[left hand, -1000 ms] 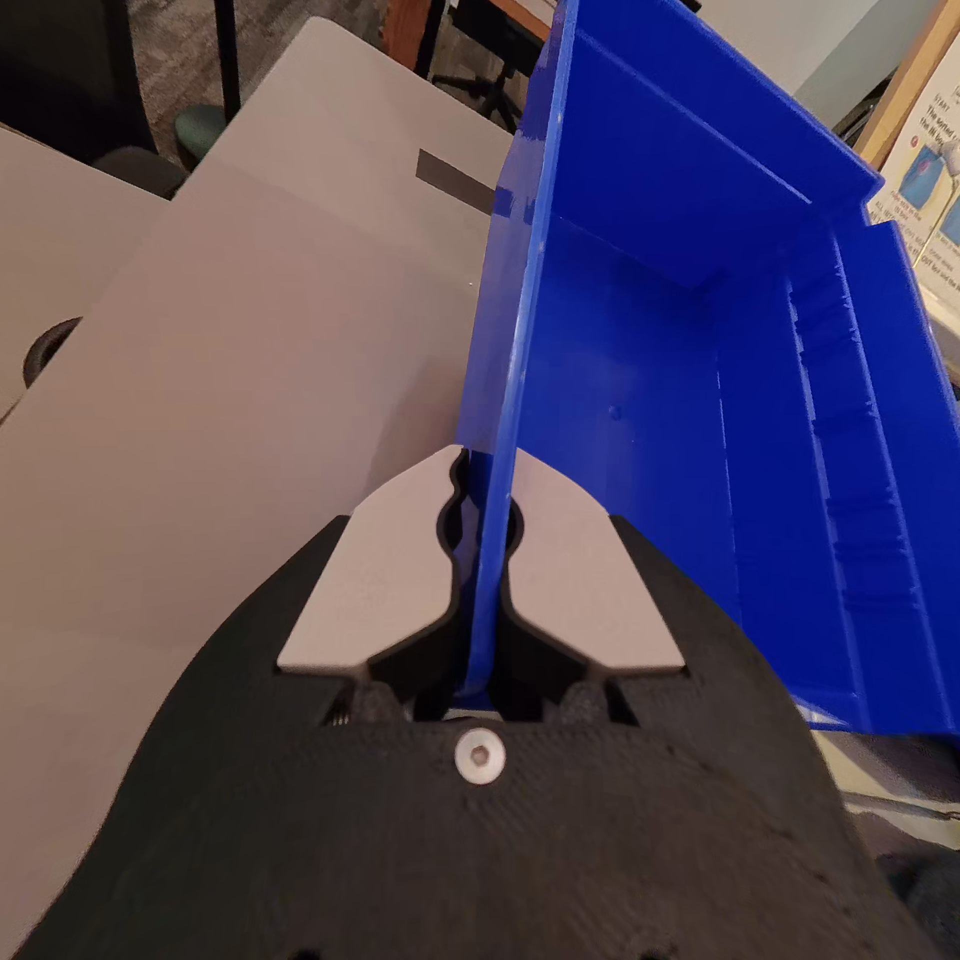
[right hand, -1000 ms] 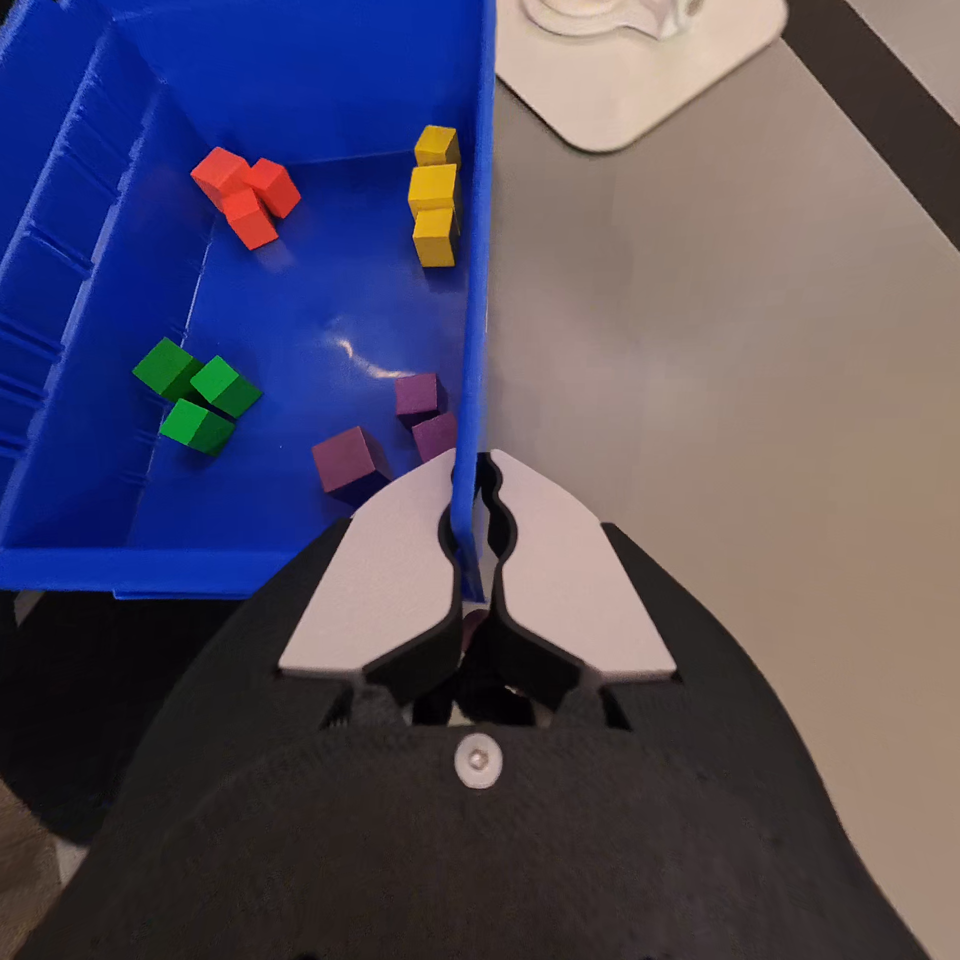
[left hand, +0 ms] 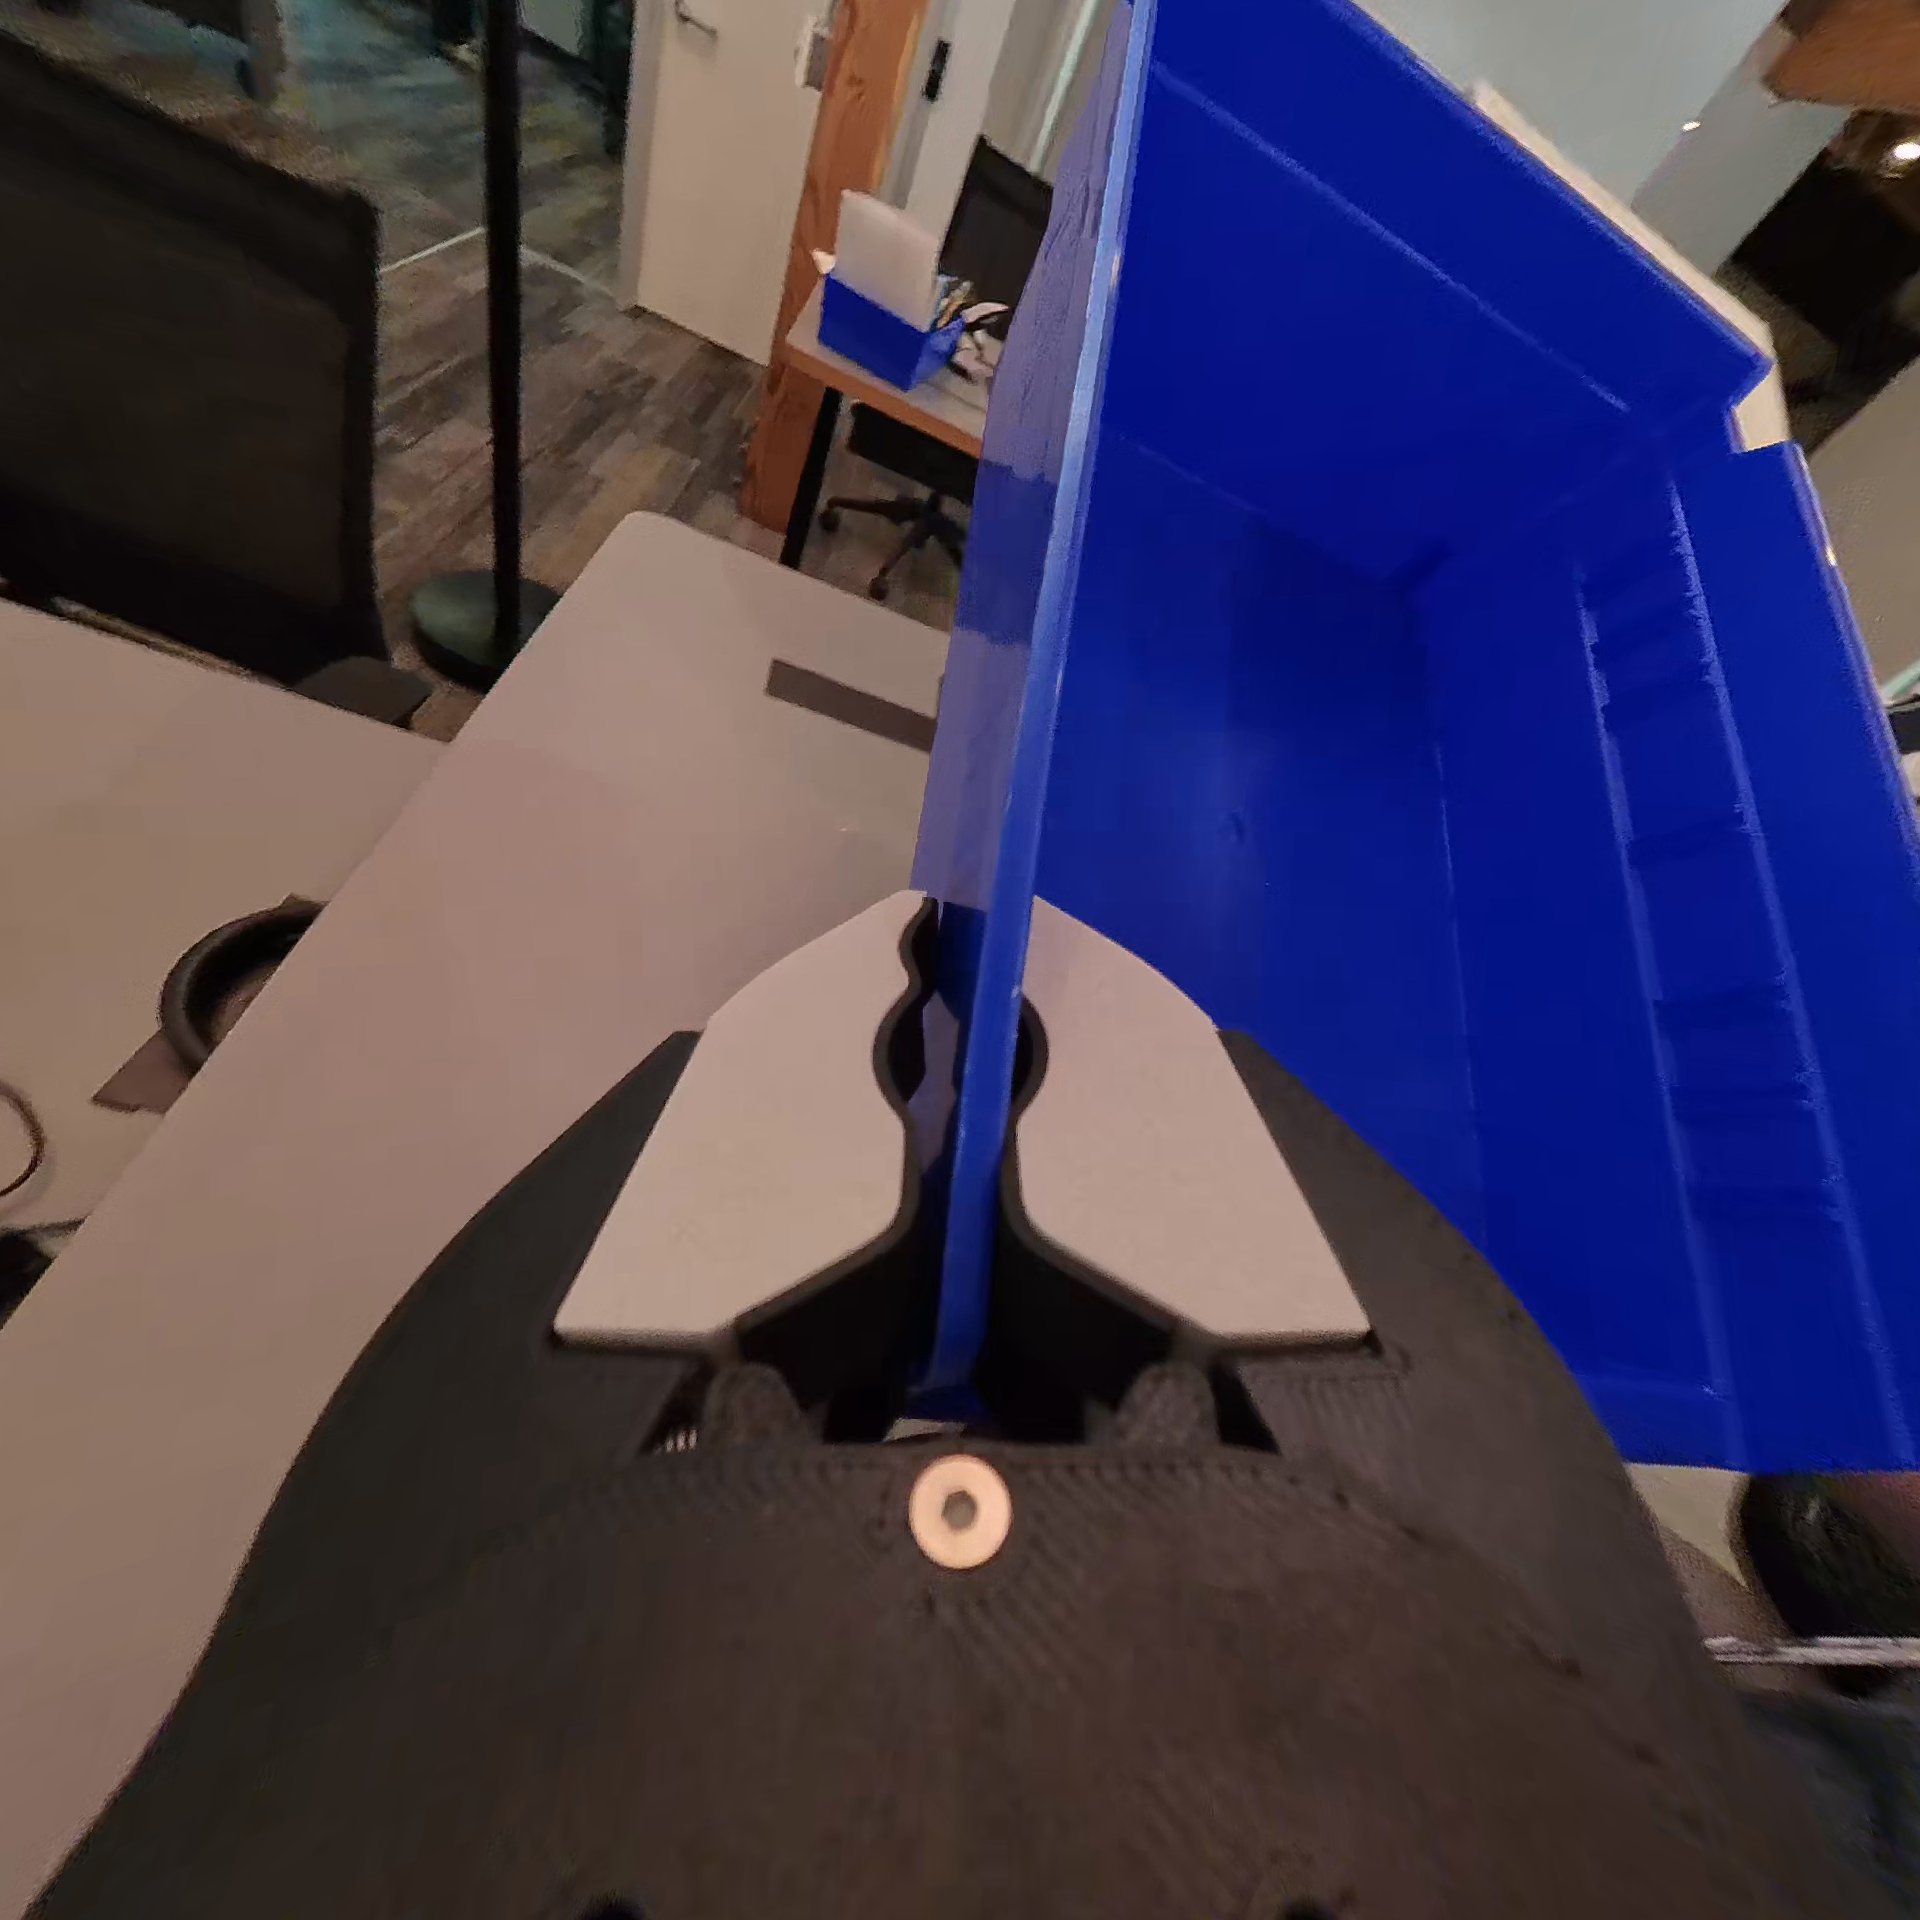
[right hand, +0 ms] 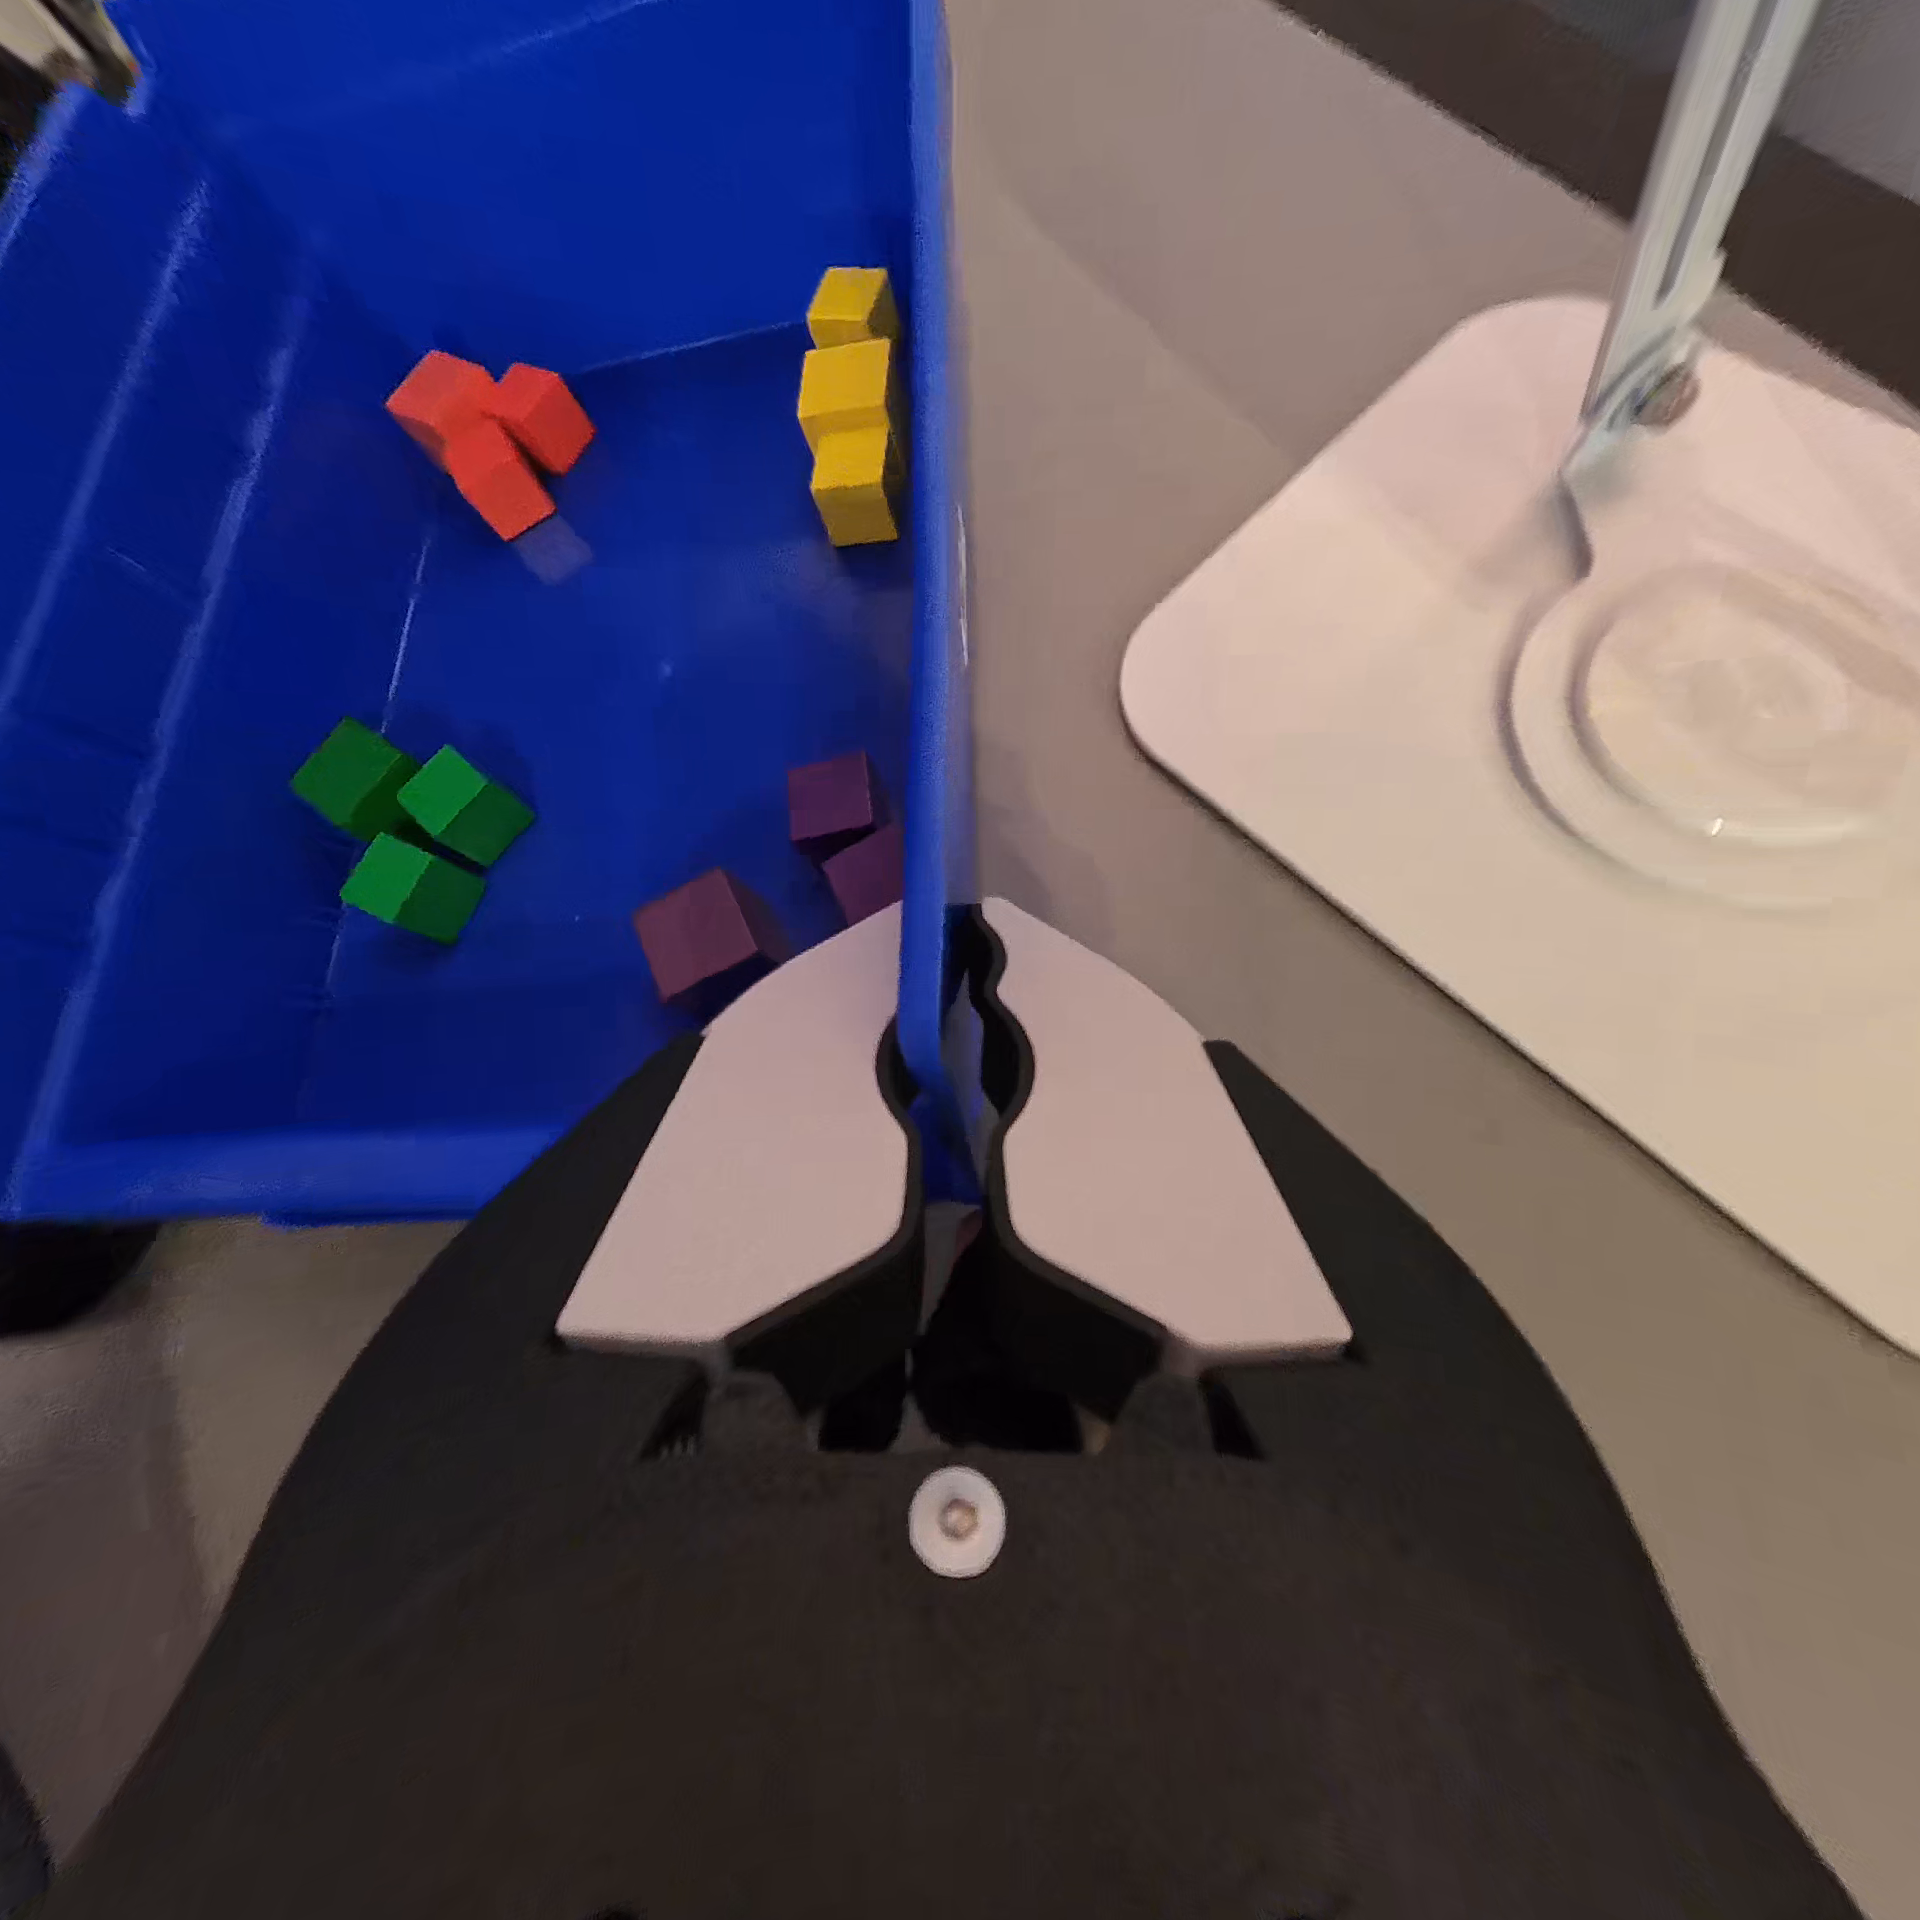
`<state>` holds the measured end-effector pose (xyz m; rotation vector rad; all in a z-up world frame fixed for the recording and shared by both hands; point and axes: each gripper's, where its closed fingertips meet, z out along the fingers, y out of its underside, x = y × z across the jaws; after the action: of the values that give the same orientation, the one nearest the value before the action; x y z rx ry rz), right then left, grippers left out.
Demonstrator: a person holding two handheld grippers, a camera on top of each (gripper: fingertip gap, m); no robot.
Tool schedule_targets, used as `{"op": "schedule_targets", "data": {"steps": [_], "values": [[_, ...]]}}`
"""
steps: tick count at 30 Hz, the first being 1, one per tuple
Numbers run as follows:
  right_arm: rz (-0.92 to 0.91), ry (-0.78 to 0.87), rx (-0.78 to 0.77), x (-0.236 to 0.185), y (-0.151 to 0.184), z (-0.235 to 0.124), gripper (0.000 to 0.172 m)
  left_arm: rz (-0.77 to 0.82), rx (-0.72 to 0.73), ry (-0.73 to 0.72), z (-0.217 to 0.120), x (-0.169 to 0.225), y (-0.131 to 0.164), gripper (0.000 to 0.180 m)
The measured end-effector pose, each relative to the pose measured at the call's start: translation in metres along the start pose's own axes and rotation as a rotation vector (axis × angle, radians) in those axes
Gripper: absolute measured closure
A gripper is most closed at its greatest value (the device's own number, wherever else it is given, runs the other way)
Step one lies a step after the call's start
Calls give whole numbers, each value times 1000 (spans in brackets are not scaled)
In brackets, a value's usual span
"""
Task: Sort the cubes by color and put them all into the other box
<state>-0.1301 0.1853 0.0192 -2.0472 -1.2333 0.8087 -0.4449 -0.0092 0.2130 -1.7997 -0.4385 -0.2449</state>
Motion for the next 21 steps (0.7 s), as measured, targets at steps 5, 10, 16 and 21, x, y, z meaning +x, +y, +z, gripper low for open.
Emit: {"op": "schedule_targets", "data": {"steps": [5, 10, 16, 21], "values": [[-4, -16, 167, -4, -28, -41, 148, 45, -3, 157, 13, 66, -10, 173], [98, -12, 407, 36, -21, -159, 162, 121, -83, 416, 47, 172, 7, 173], [229, 244, 413, 125, 69, -285, 164, 209, -240, 721, 111, 336, 71, 173], [452, 626, 439, 186, 155, -385, 164, 307, -348, 845, 174, 451, 152, 173]]}}
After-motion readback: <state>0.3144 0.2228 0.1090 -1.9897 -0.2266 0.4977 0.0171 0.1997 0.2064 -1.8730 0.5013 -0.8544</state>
